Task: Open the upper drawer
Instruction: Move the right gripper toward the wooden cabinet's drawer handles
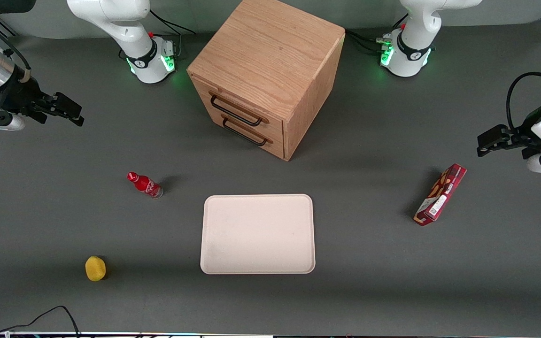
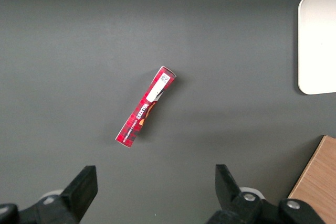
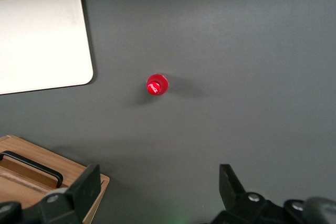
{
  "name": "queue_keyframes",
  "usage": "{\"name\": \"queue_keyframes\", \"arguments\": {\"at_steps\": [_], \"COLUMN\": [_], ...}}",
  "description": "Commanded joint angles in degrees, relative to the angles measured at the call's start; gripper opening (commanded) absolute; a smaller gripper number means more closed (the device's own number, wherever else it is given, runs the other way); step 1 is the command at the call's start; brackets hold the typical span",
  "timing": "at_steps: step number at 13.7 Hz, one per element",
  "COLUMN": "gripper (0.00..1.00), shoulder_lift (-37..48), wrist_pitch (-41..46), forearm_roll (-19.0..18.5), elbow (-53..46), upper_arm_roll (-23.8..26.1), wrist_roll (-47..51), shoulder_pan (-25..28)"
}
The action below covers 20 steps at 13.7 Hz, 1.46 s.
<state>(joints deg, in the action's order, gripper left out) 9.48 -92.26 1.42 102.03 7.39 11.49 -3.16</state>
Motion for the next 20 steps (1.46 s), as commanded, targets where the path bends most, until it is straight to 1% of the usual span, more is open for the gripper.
{"name": "queue_keyframes", "arguments": {"at_steps": [1, 6, 9, 10, 11, 14, 15, 17, 18, 20], "gripper": [1.0, 1.0, 1.0, 1.0, 1.0, 1.0, 1.0, 1.0, 1.0, 1.0], "shoulder_lift": [-0.2, -2.4, -1.6, -1.8, -2.2, -3.0, -4.1, -6.6, -8.6, -12.0], "wrist_pitch": [1.1, 2.4, 7.4, 9.5, 11.6, 11.3, 11.3, 11.1, 11.0, 10.8], "forearm_roll": [-0.1, -0.1, 0.1, 0.8, 1.6, 1.8, 3.3, 9.7, 11.6, 12.3], "elbow": [-0.9, -4.6, -7.4, -9.0, -9.8, -11.1, -12.8, -15.4, -16.6, -18.8], "upper_arm_roll": [-0.4, -1.0, -0.4, 0.9, 4.6, 12.8, 14.7, 17.0, 18.1, 19.0], "wrist_roll": [0.8, 1.3, -4.8, -4.1, -3.9, -3.8, -4.2, -5.0, -6.3, -20.3], "shoulder_pan": [0.3, 0.3, 0.7, 0.9, 0.7, 0.8, 0.8, 0.8, 0.8, 0.8]}}
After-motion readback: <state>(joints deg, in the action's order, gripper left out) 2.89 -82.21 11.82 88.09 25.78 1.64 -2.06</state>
